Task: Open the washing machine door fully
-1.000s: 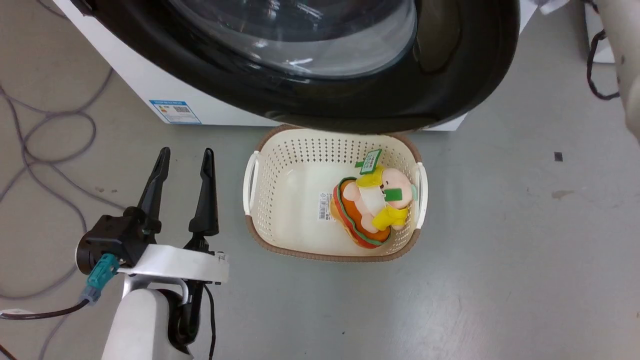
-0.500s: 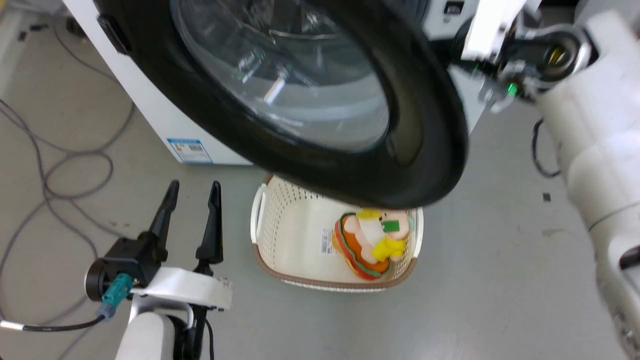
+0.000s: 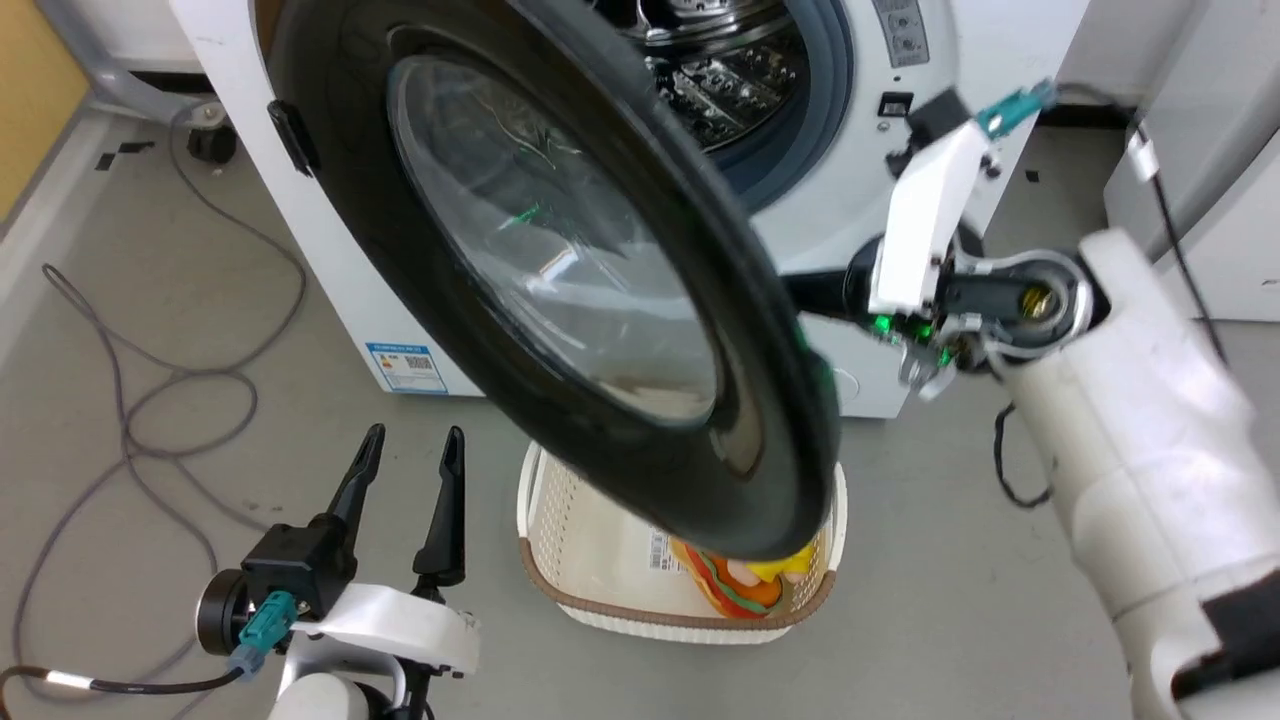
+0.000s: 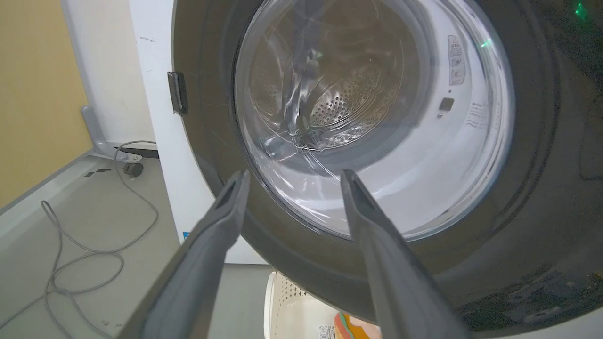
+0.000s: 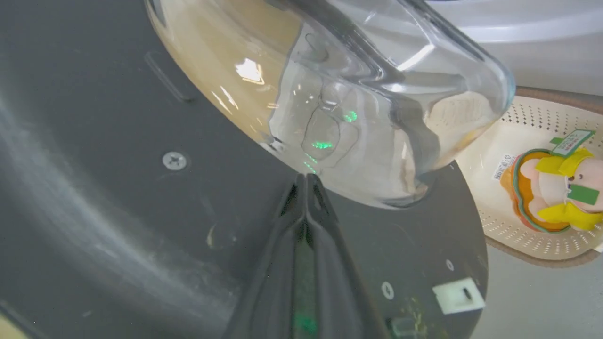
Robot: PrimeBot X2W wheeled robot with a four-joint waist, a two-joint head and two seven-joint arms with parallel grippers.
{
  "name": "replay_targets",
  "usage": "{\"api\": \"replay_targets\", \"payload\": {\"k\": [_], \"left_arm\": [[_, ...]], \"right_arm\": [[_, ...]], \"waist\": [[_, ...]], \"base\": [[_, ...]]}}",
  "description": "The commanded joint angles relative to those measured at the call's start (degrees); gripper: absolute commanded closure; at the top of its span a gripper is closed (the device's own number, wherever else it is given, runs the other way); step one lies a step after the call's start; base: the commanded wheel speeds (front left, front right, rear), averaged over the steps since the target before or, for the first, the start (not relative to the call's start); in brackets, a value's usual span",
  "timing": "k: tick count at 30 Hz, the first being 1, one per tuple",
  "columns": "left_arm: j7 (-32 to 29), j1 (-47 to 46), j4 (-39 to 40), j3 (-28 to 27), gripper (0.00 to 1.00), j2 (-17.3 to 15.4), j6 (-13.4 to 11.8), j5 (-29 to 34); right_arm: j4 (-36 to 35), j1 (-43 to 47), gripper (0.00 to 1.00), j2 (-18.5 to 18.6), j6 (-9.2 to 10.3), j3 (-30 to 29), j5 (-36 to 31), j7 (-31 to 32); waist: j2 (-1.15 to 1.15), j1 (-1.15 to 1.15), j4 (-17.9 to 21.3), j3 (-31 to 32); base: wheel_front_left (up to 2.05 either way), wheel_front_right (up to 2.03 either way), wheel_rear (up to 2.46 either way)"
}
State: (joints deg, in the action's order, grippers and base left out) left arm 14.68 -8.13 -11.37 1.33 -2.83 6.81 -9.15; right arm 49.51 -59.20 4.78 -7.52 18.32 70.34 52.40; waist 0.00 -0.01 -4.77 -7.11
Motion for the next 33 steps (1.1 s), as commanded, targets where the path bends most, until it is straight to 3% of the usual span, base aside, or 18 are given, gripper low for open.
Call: {"api": "replay_targets", "payload": {"k": [1, 17, 22, 26, 27, 29, 30, 33], "left_arm": [[0.32, 0.89, -0.11, 0.27, 0.00, -0.06, -0.33, 0.57], [0.32, 1.79, -0.92, 1.65, 0.00, -0.05, -0.63, 0.84], [0.32, 2.08, -1.06, 1.64, 0.00, -0.05, -0.84, 0.68], [0.32, 2.23, -1.14, 1.74, 0.00, -0.05, -1.02, 0.40], [0.32, 2.26, -1.15, 1.76, 0.00, -0.05, -1.13, 0.32], [0.32, 2.36, -1.19, 1.87, 0.00, -0.05, -1.31, 0.16], [0.32, 2.40, -1.21, 1.88, 0.00, -0.05, -1.39, 0.13], [0.32, 2.52, -1.29, 1.77, 0.00, -0.05, -1.50, 0.19]], "right_arm": [[-1.75, 2.65, 1.00, -0.60, 0.03, -0.18, 0.71, 0.77], [-18.42, 16.82, 1.00, -1.77, 0.03, 0.37, 3.19, 6.20], [-21.86, 20.27, 1.00, -1.85, 0.03, 0.27, 3.25, 5.38], [-24.89, 23.66, 1.00, -1.88, 0.03, -1.95, 3.75, 1.20], [-25.75, 24.63, 0.91, -1.88, 0.03, -2.68, 3.94, -0.49], [-27.96, 26.85, 0.49, -1.89, 0.03, -4.06, 4.44, -4.17], [-28.98, 28.12, 0.00, -1.89, 0.03, -4.70, 5.01, -5.91], [-31.86, 32.13, 0.00, -1.90, 0.03, -6.49, 5.71, -10.96]], "waist": [[0.00, 0.01, -0.04, 0.46], [0.00, 0.01, -0.44, 2.47], [0.00, 0.01, -0.36, 2.82], [0.00, 0.01, -0.24, 2.99], [0.00, 0.01, -0.12, 3.06], [0.00, 0.01, 0.08, 3.16], [0.00, 0.01, 0.25, 3.27], [0.00, 0.01, 0.81, 3.30]], "base": [[0.00, 0.00, 0.00], [0.00, 0.00, 0.00], [0.00, 0.00, 0.00], [0.00, 0.00, 0.00], [0.00, 0.00, 0.00], [0.00, 0.00, 0.00], [0.00, 0.00, 0.00], [0.00, 0.00, 0.00]]}}
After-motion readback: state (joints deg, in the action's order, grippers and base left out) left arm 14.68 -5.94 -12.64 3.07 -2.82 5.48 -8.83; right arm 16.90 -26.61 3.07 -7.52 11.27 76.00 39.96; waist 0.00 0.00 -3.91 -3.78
